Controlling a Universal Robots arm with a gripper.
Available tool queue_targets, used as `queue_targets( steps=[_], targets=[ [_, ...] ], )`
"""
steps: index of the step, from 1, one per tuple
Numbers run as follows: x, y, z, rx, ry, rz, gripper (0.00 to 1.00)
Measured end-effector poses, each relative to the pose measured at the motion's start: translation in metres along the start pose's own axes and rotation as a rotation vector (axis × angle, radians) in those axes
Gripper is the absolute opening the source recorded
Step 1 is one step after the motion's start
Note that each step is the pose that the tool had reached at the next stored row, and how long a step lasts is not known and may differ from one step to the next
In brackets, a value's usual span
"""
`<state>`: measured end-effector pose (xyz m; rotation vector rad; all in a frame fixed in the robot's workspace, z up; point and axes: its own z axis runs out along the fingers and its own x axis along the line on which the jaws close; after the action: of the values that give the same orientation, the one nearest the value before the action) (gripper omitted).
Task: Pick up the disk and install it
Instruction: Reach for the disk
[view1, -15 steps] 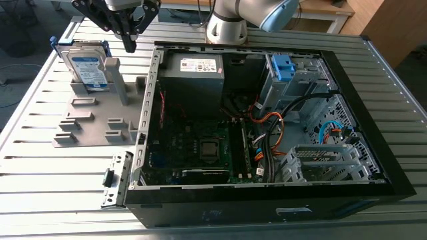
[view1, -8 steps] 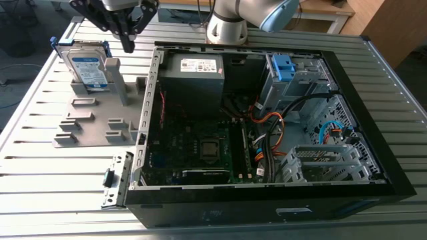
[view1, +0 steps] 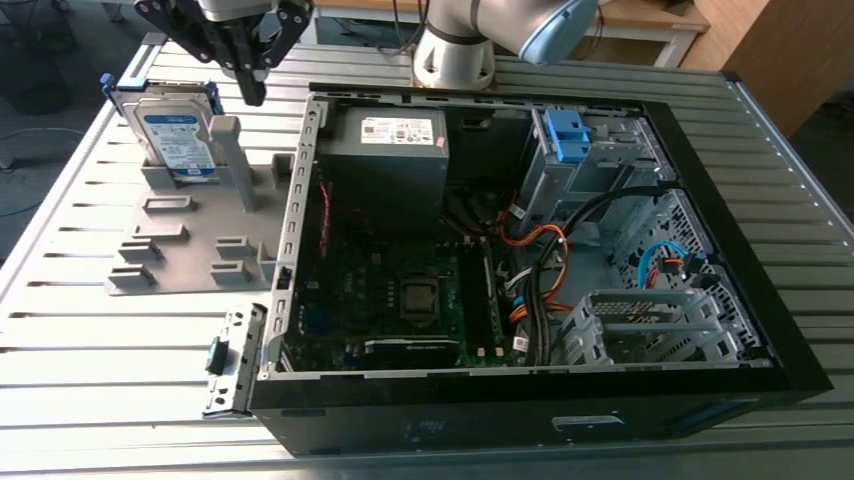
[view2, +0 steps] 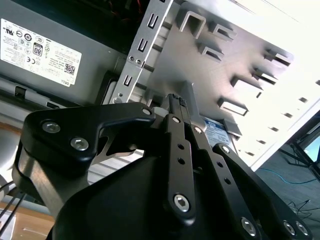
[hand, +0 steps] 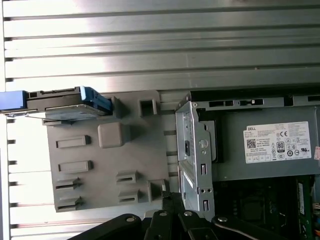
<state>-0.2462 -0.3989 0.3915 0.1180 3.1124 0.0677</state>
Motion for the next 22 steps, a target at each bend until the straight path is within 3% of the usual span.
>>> queue_targets(
  steps=[22],
  targets=[
    [0.0080,-0.0006,-0.0001,0.0000,0.0000,0.000,0.11]
  ],
)
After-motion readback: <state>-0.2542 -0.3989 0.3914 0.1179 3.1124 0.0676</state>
